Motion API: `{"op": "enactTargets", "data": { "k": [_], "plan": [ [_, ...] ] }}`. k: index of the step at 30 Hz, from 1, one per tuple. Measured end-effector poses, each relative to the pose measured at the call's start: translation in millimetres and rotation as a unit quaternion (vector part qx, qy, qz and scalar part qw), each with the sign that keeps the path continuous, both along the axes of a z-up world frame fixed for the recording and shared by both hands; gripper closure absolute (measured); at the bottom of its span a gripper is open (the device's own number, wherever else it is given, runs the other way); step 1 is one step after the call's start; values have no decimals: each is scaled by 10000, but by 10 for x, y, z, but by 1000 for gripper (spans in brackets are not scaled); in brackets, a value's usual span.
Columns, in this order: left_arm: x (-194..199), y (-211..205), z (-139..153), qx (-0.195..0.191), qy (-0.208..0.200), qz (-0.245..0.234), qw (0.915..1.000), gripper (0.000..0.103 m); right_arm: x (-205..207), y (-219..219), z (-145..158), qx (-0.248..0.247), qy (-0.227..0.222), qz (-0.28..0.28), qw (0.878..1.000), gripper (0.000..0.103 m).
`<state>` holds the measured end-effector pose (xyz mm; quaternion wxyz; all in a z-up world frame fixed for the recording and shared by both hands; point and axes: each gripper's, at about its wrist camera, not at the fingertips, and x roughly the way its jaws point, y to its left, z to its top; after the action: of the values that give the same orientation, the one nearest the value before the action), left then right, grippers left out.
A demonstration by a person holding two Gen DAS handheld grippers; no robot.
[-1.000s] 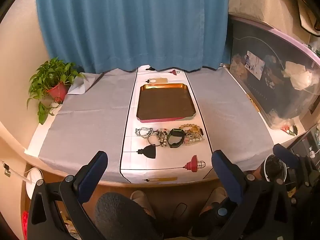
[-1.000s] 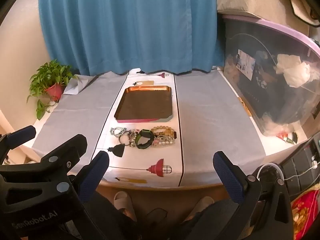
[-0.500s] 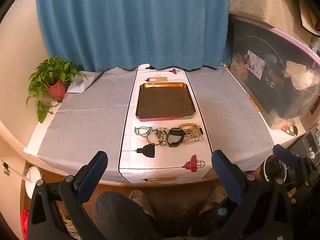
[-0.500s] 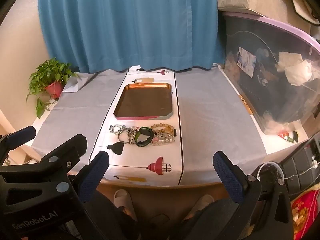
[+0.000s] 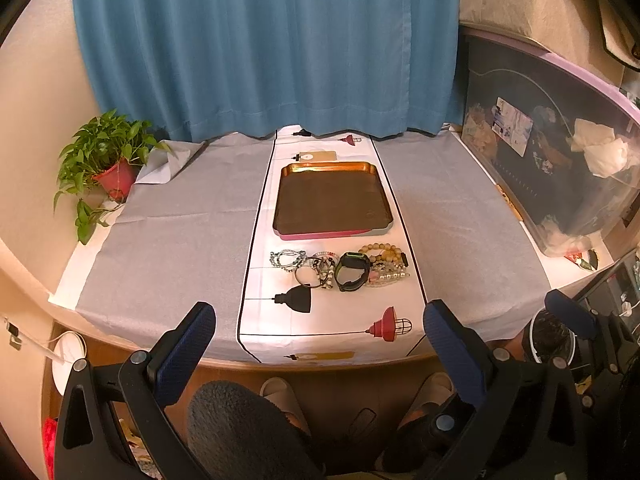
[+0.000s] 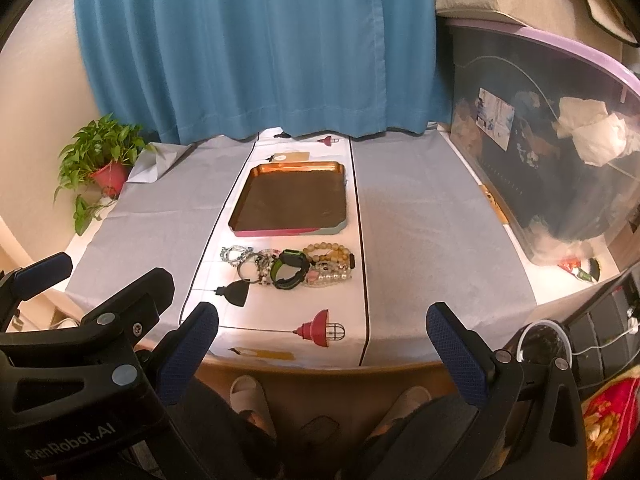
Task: Organize jewelry
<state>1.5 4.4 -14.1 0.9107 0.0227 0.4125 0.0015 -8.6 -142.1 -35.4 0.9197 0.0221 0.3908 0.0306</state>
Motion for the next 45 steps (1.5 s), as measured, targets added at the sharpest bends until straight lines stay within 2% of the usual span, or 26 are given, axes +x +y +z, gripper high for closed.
{"op": "enactTargets", "data": {
  "k": [37,45],
  "plan": [
    [-34,-24,-48,-5,133,41,9999,0,-48,46,-100,20,137,117,9998,0],
    [-19,-59,-130,-57,187,39,9998,0,-18,56,-98,-30,192,166,9997,0]
  ]
}}
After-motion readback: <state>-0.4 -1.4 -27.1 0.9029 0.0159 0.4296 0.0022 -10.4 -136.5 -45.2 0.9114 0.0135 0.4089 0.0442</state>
